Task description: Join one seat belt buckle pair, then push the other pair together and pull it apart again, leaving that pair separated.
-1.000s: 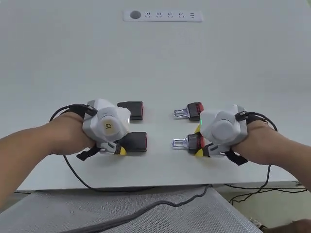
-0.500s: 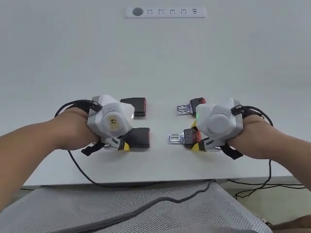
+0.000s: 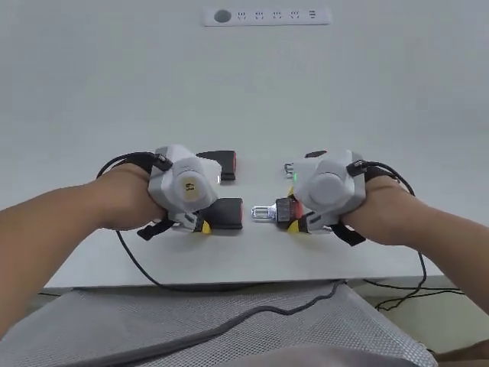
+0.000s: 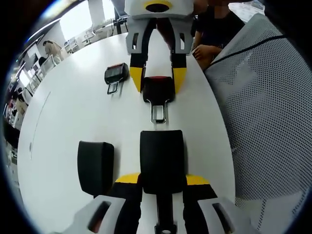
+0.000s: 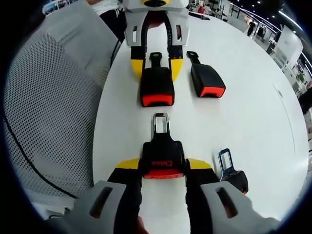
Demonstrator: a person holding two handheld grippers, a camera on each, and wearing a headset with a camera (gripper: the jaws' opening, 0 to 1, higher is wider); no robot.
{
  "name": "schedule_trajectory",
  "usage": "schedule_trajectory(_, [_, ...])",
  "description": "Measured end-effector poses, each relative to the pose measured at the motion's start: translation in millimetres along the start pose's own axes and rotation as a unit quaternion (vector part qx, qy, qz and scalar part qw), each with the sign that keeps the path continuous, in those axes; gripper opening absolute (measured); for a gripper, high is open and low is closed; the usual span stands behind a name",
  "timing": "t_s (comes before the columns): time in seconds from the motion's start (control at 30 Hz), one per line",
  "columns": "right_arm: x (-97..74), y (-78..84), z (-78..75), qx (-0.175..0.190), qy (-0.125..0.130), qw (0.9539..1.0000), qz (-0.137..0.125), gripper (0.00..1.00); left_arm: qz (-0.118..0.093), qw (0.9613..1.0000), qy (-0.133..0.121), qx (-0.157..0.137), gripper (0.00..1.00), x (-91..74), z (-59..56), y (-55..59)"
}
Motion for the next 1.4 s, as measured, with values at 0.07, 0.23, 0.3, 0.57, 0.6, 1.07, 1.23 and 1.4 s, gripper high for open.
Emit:
schedule_trajectory(0.07, [1.8, -4.1, 0.7, -0.001, 0.001, 1.0000, -0.002, 0.33, 0.001, 1.0000, 0.000, -0.001, 0.33, 0.1, 0.0, 0.0])
schedule_trajectory(0.23, [4.5, -9.8, 1.2, 0.000, 0.004, 1.0000, 0.000, 0.33, 0.000, 0.9999, -0.006, -0.011, 0.33, -0.1, -1.1, 0.3])
schedule_trajectory(0.3, [6.1, -11.3, -1.1, 0.000, 0.004, 1.0000, 0.001, 0.33, 0.000, 0.9999, -0.007, -0.012, 0.33, -0.1, -1.3, 0.4])
schedule_trajectory(0.57, [6.6, -15.4, 1.4, -0.008, 0.003, 1.0000, -0.002, 0.33, 0.001, 0.9997, -0.010, -0.021, 0.33, 0.2, -0.9, 0.4])
schedule_trajectory(0.6, [7.3, -16.4, 1.2, -0.009, 0.003, 0.9999, -0.004, 0.33, 0.000, 0.9997, -0.010, -0.022, 0.33, 0.1, -1.1, 0.3])
schedule_trajectory(1.07, [14.3, -23.0, 0.5, -0.013, -0.003, 0.9998, -0.013, 0.32, -0.007, 0.9998, -0.012, -0.015, 0.33, -0.5, -2.1, -0.3])
schedule_trajectory(1.23, [12.9, -25.4, 0.5, -0.014, -0.004, 0.9998, -0.011, 0.31, -0.002, 0.9997, -0.014, -0.019, 0.32, -0.6, -2.3, -1.0])
schedule_trajectory(1.4, [12.4, -26.9, 0.0, -0.017, -0.005, 0.9998, -0.005, 0.31, -0.004, 0.9997, -0.014, -0.020, 0.32, -0.8, -2.4, -0.7])
Point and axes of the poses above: the centre of the closed fingertips' face, and the gripper's own axes: x roughly forward along the fingers, z roughly to its left, y roughly out of its underside, the point moved 5 cm from there along -x, roughly backward along the fingers, and after that the axes turned 2 degrees about y, right-handed, at the moved point
